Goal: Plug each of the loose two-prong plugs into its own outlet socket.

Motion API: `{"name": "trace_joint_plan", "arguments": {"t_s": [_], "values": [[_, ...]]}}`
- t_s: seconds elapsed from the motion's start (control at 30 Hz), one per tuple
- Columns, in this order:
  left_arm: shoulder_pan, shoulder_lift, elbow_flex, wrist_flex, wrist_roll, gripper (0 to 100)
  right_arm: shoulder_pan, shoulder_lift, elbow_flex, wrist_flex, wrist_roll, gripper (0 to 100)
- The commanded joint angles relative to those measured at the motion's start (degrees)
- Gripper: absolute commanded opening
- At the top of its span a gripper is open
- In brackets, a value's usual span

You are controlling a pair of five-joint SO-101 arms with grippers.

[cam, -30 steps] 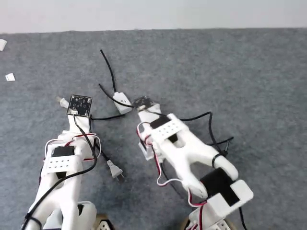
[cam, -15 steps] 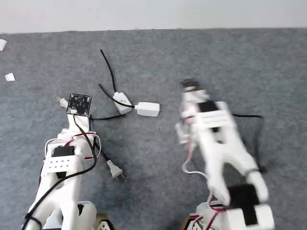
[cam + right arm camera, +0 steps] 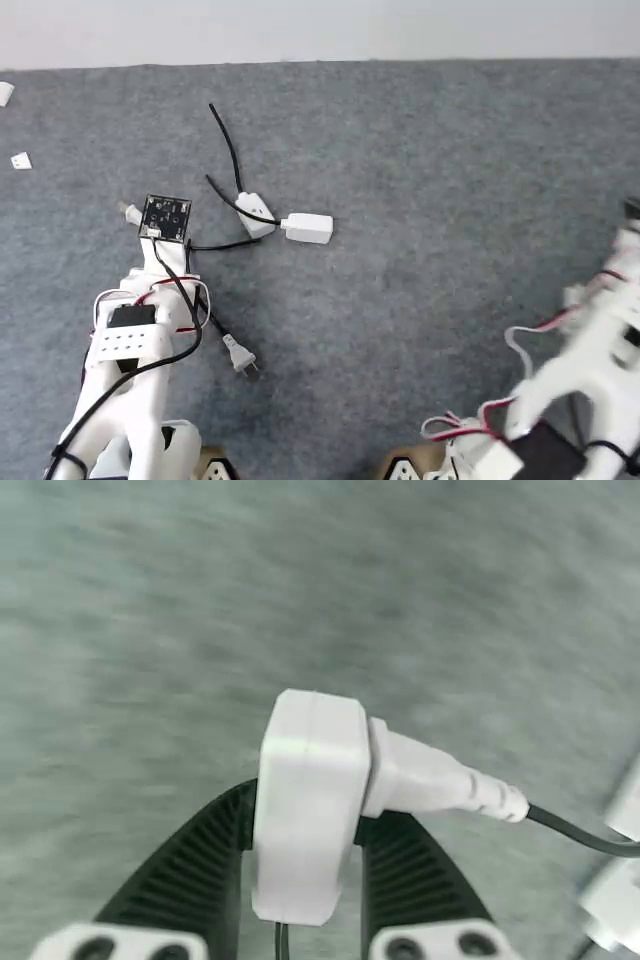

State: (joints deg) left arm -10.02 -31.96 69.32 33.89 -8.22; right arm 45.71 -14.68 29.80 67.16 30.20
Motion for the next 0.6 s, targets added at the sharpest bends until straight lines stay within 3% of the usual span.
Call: {"name": "trace_joint_plan", "arguments": {"t_s": [0.0,0.23,0.33,0.43,0.57], "values": [[0.0,-1.32,-0.66,-1.32,0.35,2,8.4,2.68,-2.64,-4.79,6.77,0.8],[0.0,-1.32,-0.66,-1.14,0.35,2,15.43,7.87,-2.99,-18.07,12.31,1.2],[0.0,-1.32,-0.66,-0.97,0.35,2,15.16,7.96,-3.52,-21.23,11.6,8.9],[0.09,-1.32,-1.01,0.53,0.35,3,14.46,7.96,-6.86,-20.26,4.84,19.9],[-0.18,-0.97,-2.33,3.43,-2.55,16,12.79,7.96,-12.66,-11.56,-1.14,25.6]]}}
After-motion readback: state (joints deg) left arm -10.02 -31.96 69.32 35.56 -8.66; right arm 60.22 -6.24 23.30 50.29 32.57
